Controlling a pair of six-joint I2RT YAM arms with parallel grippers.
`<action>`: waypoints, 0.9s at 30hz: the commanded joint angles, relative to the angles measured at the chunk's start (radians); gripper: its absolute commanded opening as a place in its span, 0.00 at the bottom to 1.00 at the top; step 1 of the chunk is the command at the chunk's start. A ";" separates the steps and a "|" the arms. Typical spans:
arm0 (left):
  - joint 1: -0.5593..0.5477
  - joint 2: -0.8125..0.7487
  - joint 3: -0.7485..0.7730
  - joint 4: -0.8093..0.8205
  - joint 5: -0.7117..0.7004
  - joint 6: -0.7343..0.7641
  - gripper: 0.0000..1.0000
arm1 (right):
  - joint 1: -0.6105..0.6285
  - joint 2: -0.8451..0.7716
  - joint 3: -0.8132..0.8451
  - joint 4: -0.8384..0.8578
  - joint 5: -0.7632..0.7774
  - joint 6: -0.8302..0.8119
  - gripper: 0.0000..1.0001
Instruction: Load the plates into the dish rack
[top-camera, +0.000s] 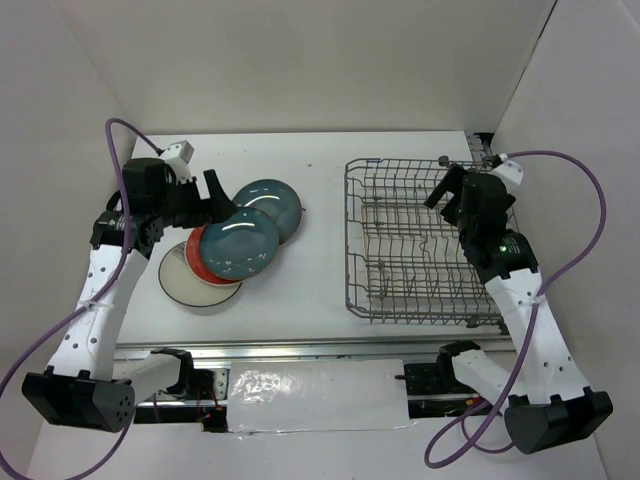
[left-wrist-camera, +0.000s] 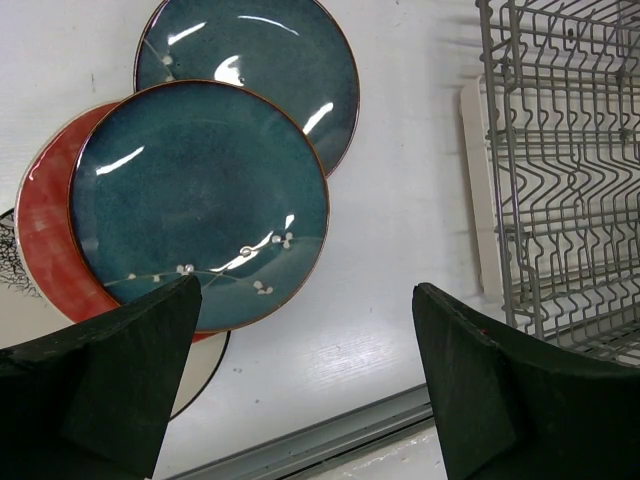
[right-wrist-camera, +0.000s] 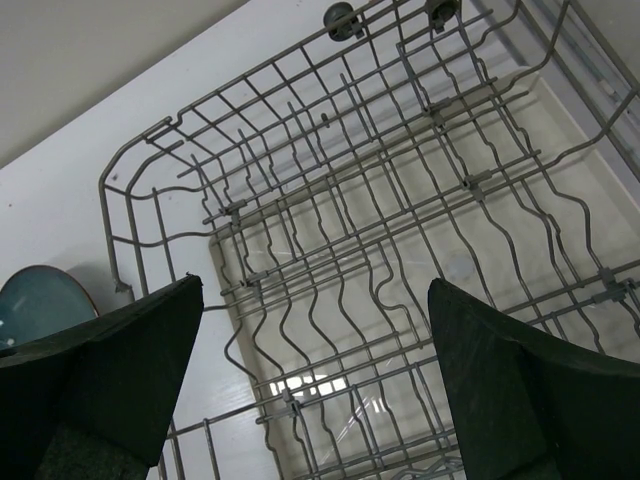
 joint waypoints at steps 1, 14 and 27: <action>0.006 -0.021 0.006 0.020 0.016 -0.003 0.99 | 0.006 -0.039 -0.004 0.004 0.021 0.008 1.00; 0.023 0.003 -0.046 0.008 -0.016 -0.051 0.99 | 0.148 -0.077 -0.098 0.206 -0.335 0.062 1.00; 0.113 -0.044 0.021 -0.055 -0.016 -0.046 0.99 | 0.606 0.445 0.150 0.340 -0.315 0.142 1.00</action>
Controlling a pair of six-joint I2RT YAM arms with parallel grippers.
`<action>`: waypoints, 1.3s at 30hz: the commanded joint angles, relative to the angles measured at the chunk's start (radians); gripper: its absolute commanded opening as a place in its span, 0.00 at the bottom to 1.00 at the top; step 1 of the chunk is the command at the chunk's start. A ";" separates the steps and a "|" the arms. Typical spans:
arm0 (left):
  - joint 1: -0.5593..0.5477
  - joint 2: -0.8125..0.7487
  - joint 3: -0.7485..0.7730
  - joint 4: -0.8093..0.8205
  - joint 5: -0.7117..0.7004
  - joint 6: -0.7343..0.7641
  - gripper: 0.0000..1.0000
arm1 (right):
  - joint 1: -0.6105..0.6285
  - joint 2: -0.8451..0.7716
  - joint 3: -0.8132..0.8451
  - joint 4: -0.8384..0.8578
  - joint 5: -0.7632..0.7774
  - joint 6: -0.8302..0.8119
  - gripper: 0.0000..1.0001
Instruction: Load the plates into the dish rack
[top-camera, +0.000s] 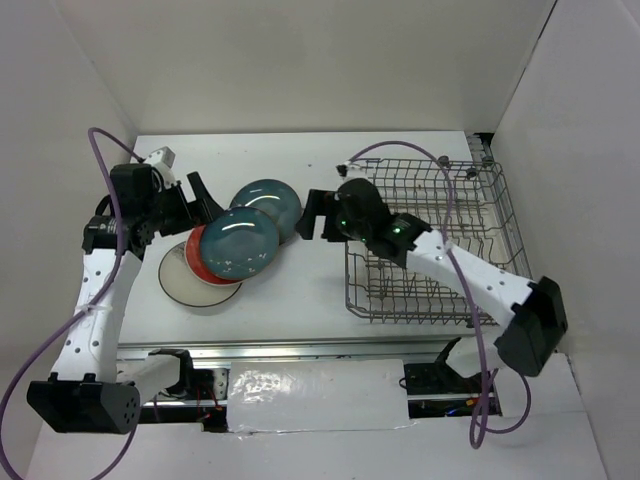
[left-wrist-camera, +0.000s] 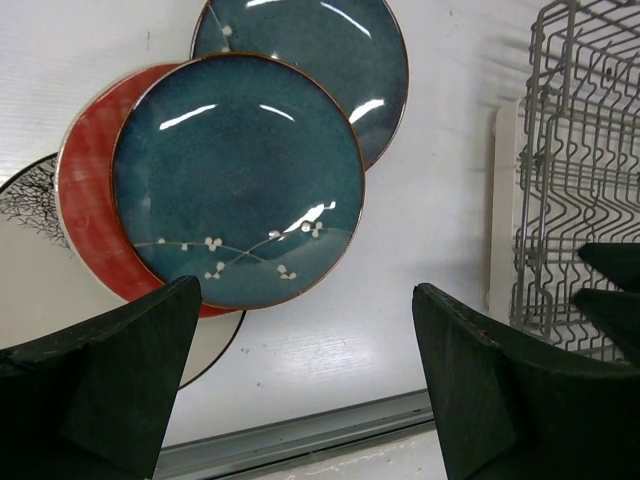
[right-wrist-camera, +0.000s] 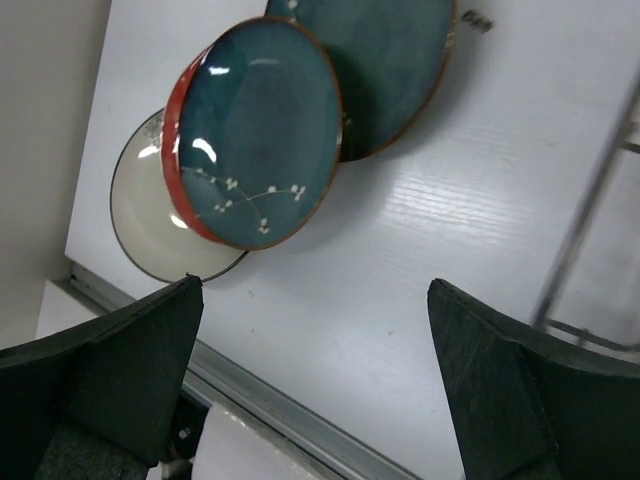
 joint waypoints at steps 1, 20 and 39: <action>0.030 -0.028 0.053 -0.006 0.008 0.009 0.99 | 0.044 0.094 0.106 0.097 -0.014 0.019 1.00; 0.058 -0.037 0.049 -0.011 0.052 0.031 0.99 | 0.049 0.658 0.415 0.103 -0.119 0.117 0.91; 0.065 -0.037 0.052 -0.009 0.097 0.043 0.99 | 0.038 0.776 0.384 0.266 -0.216 0.209 0.74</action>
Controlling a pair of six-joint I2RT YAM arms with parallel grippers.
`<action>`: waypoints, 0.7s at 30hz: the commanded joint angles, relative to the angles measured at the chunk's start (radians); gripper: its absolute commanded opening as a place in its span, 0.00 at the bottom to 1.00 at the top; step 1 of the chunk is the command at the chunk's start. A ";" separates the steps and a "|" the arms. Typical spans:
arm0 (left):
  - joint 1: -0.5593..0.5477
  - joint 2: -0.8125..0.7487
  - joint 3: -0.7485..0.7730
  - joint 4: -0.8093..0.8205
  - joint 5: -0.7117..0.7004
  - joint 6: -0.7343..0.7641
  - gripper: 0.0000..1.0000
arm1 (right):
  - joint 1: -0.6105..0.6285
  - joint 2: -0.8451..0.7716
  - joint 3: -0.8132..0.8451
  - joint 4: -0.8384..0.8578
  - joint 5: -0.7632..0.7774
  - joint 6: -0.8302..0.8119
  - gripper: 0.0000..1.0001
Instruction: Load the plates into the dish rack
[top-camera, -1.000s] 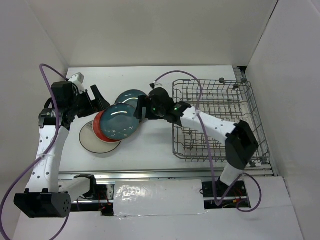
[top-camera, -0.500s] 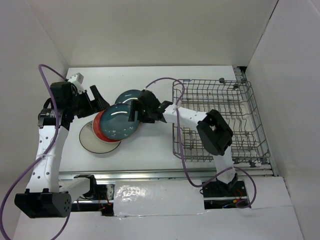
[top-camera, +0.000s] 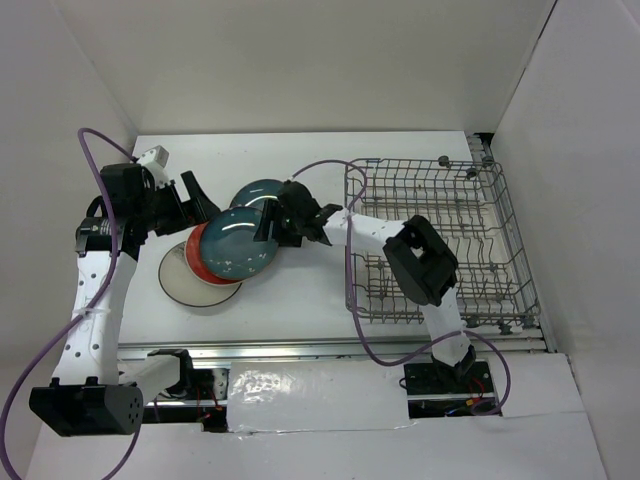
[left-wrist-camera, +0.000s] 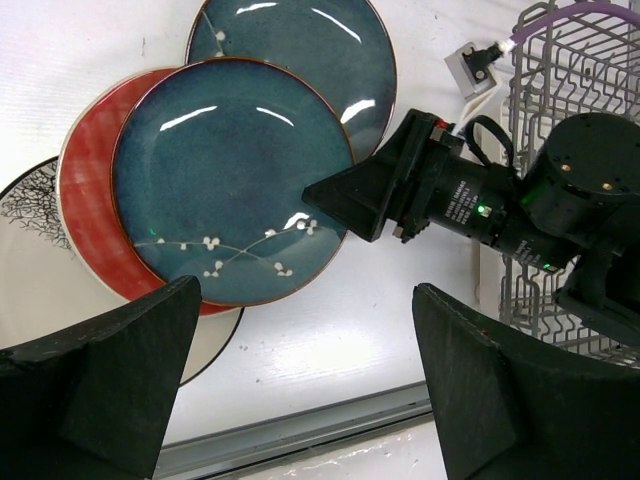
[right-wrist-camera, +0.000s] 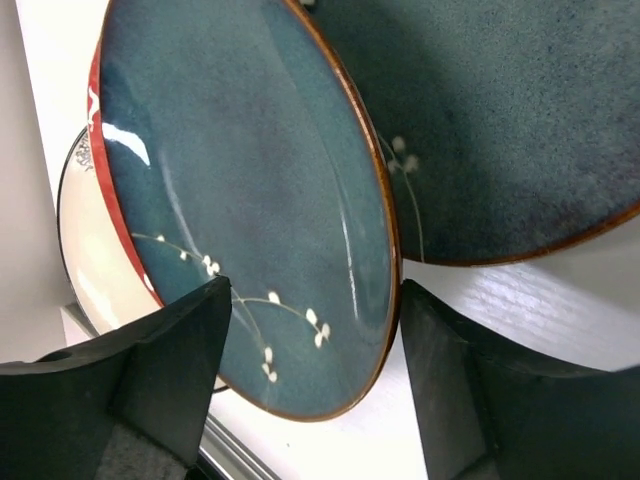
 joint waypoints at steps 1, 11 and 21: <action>0.005 -0.025 0.026 0.016 0.032 0.015 0.99 | 0.006 0.032 0.023 0.087 -0.013 0.023 0.73; 0.005 -0.028 0.009 0.019 0.036 0.018 0.99 | -0.007 0.031 -0.022 0.141 -0.020 0.064 0.46; 0.005 -0.030 0.001 0.017 0.039 0.021 0.99 | -0.011 -0.063 -0.077 0.123 0.067 0.051 0.24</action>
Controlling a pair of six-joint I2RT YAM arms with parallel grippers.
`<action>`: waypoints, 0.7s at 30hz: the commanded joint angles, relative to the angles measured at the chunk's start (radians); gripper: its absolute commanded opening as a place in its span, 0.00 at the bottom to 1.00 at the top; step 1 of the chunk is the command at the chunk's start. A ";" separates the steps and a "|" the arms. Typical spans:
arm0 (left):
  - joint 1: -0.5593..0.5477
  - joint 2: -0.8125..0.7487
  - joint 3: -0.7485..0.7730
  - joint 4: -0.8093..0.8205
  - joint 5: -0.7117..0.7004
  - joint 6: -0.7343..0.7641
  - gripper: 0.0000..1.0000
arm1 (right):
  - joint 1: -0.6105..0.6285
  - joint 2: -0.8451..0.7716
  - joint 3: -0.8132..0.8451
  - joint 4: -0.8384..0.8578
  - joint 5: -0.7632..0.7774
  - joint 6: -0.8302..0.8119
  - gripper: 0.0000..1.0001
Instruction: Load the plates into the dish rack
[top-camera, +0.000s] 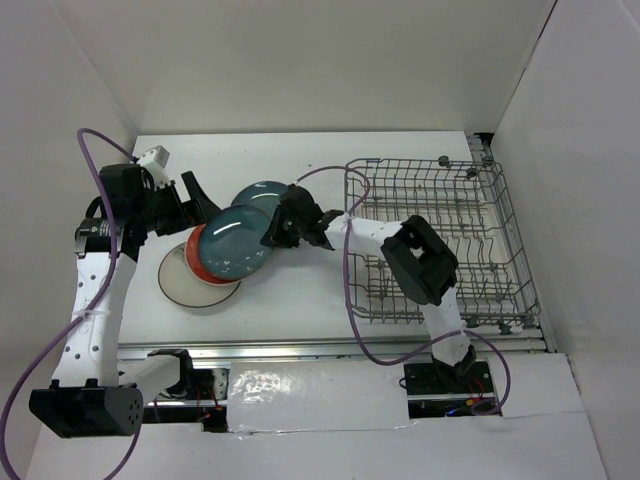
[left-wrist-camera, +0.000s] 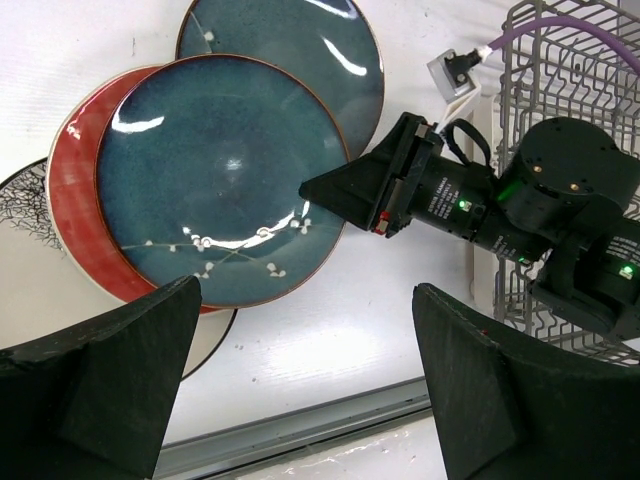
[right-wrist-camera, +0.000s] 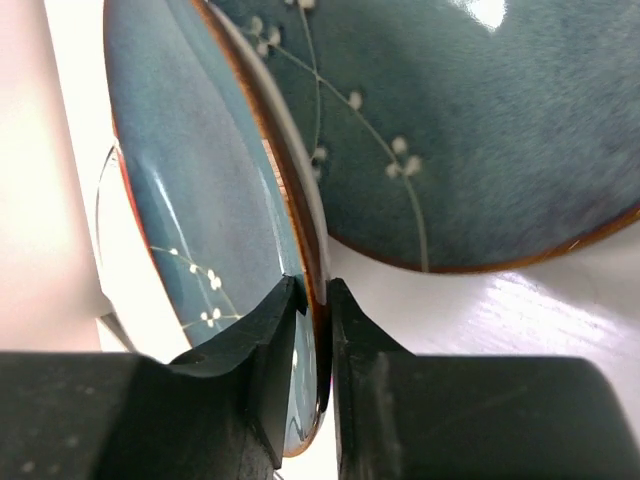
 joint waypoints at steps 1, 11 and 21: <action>0.006 -0.023 -0.002 0.019 0.019 0.020 0.99 | -0.003 -0.092 -0.011 -0.005 0.090 -0.032 0.21; 0.005 -0.017 -0.006 0.017 0.025 0.021 0.99 | 0.011 -0.159 -0.022 -0.086 0.223 -0.075 0.00; 0.005 -0.025 0.003 0.010 0.010 0.014 0.99 | 0.031 -0.294 0.050 -0.178 0.307 -0.167 0.00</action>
